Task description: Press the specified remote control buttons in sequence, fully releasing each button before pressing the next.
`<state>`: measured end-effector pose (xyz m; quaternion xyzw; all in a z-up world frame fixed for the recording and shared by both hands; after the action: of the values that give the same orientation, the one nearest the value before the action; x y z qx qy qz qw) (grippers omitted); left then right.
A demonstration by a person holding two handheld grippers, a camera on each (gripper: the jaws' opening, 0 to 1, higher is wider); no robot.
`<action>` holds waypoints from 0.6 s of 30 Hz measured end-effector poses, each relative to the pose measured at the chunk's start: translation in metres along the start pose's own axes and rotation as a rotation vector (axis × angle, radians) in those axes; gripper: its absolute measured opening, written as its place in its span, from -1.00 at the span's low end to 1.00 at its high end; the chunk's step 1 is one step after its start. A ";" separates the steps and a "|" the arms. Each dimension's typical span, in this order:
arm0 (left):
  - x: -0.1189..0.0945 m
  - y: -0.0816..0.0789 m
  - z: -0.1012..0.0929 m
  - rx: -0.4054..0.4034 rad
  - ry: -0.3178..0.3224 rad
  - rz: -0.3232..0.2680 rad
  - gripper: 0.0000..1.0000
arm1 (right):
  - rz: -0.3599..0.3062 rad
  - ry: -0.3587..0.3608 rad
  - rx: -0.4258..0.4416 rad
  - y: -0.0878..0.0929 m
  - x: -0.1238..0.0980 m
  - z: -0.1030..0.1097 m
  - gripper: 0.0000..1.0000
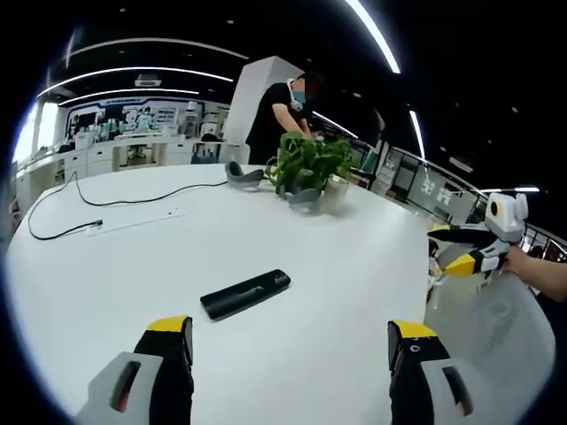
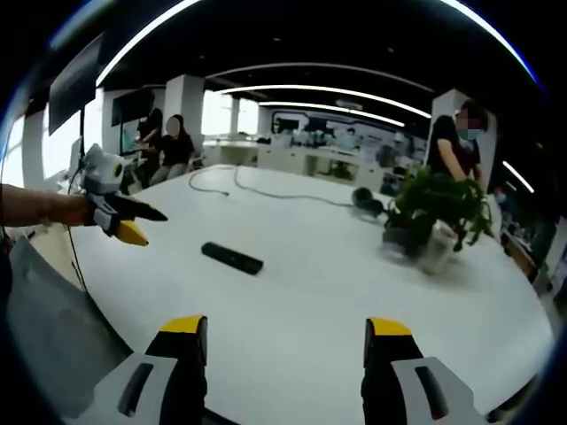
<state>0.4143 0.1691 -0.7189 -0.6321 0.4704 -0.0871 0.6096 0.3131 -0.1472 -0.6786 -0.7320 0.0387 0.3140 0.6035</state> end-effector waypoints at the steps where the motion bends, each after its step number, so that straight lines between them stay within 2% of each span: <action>1: 0.002 0.000 0.001 0.004 0.003 0.005 0.92 | 0.000 0.001 0.001 0.000 0.000 0.000 0.40; 12: 0.019 -0.002 0.015 0.083 0.026 0.072 0.92 | 0.001 0.010 0.003 0.000 0.000 -0.002 0.39; 18: 0.031 -0.003 0.023 0.097 0.033 0.096 0.91 | 0.002 0.022 0.000 0.000 0.000 -0.004 0.41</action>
<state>0.4480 0.1629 -0.7363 -0.5769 0.5055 -0.0909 0.6351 0.3142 -0.1506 -0.6786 -0.7352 0.0460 0.3067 0.6027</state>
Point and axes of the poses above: the point that each gripper's makers call its tool centre point, and the gripper's own axes: x roughly forward along the fingers, z roughly to its left, y roughly out of its underside, the point moved 8 cm from there along -x, roughly backward along the fingers, and after that the axes turned 2 degrees about -y, right-handed, at the moved point
